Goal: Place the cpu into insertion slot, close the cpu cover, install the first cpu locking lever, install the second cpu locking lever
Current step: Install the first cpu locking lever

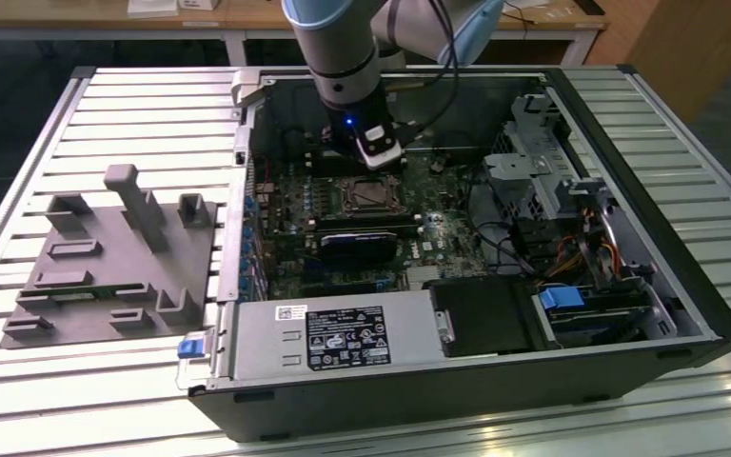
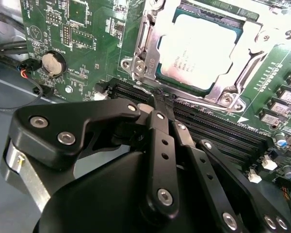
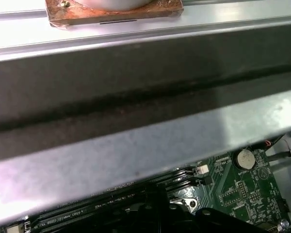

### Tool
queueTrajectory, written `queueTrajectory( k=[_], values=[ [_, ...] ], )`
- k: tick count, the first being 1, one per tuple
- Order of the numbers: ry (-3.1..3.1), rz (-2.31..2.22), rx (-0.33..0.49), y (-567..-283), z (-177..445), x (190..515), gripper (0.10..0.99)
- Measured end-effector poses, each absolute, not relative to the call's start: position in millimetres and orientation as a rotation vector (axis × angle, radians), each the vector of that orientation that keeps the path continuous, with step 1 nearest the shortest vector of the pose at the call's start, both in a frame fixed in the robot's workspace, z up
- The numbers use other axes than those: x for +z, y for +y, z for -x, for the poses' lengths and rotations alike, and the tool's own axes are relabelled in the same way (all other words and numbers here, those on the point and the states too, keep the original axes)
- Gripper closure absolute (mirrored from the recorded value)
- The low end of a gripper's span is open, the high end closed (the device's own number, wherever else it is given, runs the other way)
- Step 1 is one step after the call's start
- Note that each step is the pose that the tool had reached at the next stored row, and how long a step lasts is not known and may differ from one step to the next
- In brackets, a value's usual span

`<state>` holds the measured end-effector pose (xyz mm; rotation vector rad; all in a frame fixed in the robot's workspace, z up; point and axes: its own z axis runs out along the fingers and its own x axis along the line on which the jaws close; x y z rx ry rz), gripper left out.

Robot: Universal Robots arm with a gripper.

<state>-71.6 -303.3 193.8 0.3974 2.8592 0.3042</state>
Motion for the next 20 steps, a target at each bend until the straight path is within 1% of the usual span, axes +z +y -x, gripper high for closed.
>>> queueTrajectory(
  k=[20],
  values=[
    [2.858,-0.402,0.303,-305.5,71.4,189.5,0.98]
  ],
)
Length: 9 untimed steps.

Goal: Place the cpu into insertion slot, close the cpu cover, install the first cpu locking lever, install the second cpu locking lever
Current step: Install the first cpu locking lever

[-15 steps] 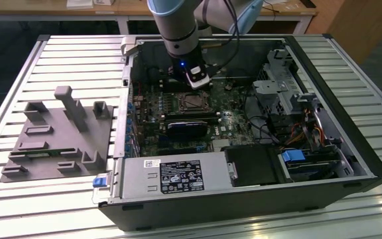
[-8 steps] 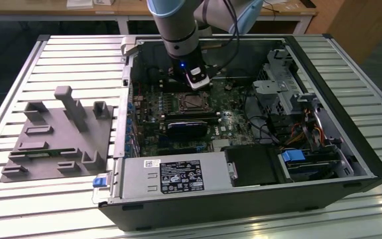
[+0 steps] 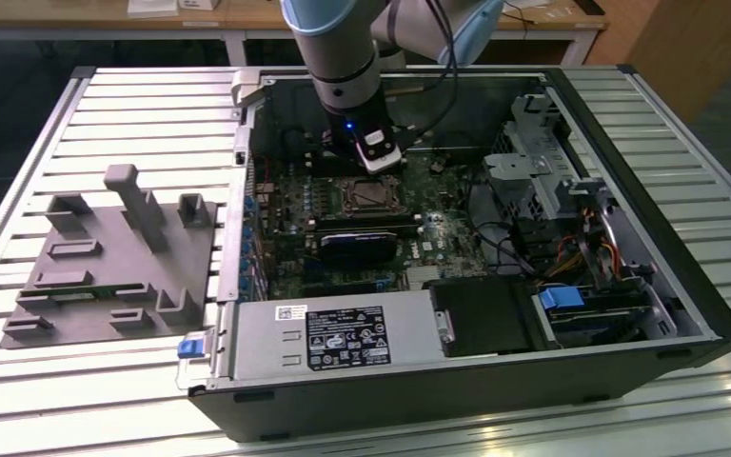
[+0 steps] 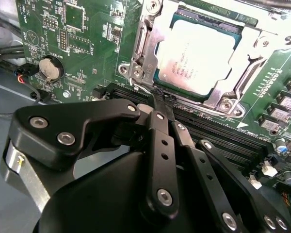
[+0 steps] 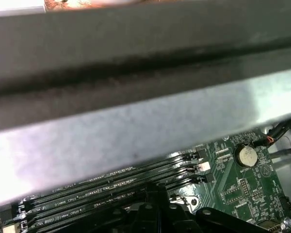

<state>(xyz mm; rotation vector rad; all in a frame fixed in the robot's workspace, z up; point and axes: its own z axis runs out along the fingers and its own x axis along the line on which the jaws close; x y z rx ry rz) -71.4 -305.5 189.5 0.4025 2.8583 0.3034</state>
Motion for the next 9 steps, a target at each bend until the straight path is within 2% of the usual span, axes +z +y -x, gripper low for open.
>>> queueTrajectory(
  k=[9],
  values=[
    [2.858,-0.403,0.305,-305.5,71.4,193.5,0.98]
  ],
)
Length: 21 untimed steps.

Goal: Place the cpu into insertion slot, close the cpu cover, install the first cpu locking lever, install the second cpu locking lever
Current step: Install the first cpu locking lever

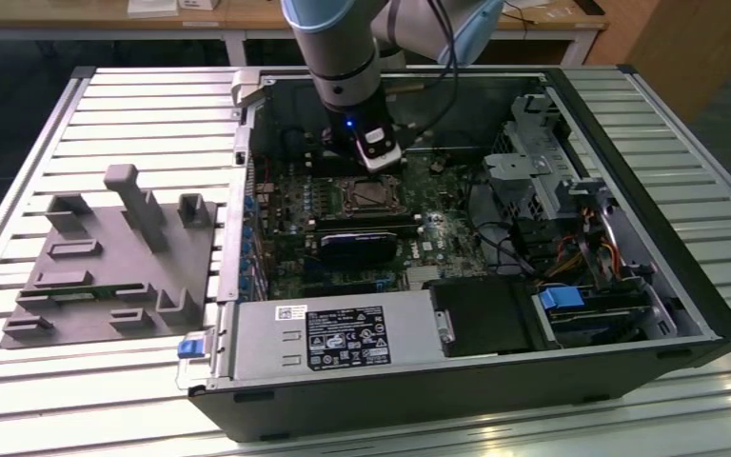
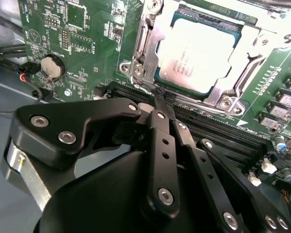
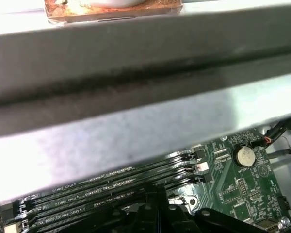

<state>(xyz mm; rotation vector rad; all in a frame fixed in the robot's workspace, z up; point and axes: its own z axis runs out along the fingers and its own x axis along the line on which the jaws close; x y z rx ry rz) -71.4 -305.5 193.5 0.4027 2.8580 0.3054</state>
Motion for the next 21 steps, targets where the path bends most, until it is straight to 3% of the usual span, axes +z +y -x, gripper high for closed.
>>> queueTrajectory(
  k=[21],
  values=[
    [2.892,-0.411,0.294,-305.5,70.5,210.4,0.98]
  ],
)
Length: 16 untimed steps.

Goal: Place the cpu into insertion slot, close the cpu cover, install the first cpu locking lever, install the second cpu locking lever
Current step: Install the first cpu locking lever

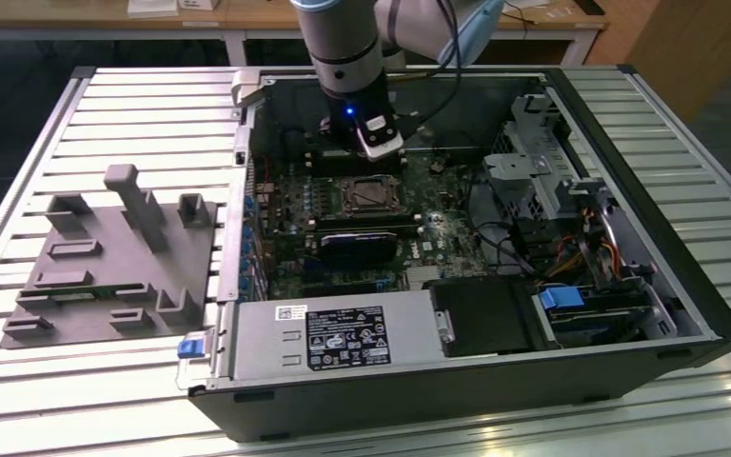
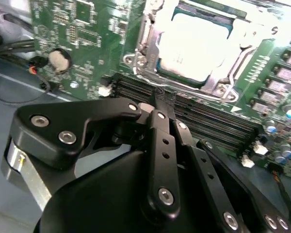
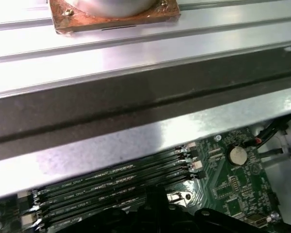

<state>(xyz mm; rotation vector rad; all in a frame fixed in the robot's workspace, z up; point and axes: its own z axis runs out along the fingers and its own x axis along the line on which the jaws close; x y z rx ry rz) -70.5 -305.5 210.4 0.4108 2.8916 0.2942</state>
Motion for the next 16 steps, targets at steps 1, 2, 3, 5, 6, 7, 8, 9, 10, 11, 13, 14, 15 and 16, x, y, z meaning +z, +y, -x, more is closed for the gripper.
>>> queueTrajectory(
  k=[1,2,3,5,6,7,8,9,10,11,13,14,15,16],
  values=[
    [2.906,-0.414,0.288,-305.5,70.0,210.2,0.98],
    [2.92,-0.417,0.28,-305.5,69.2,210.2,0.98],
    [2.935,-0.421,0.272,-305.5,68.2,210.2,0.98],
    [2.97,-0.429,0.256,-305.5,66.1,210.1,0.98],
    [2.987,-0.433,0.247,-305.5,64.9,210.1,0.98],
    [3.002,-0.436,0.239,-305.5,63.7,210.1,0.98],
    [3.01,-0.438,0.233,-305.5,62.6,210.0,0.98],
    [3.011,-0.439,0.229,-305.5,62.2,210.0,0.98],
    [3.011,-0.439,0.228,-305.5,62.2,210.0,0.98],
    [3.011,-0.439,0.227,-305.5,62.2,210.0,0.98],
    [3.011,-0.439,0.226,-305.6,62.1,210.1,0.98],
    [3.011,-0.439,0.226,-305.8,62.1,210.0,0.98],
    [3.011,-0.439,0.225,-306.2,62.1,210.1,0.98],
    [3.011,-0.439,0.225,-306.7,62.1,210.0,0.98]
  ],
)
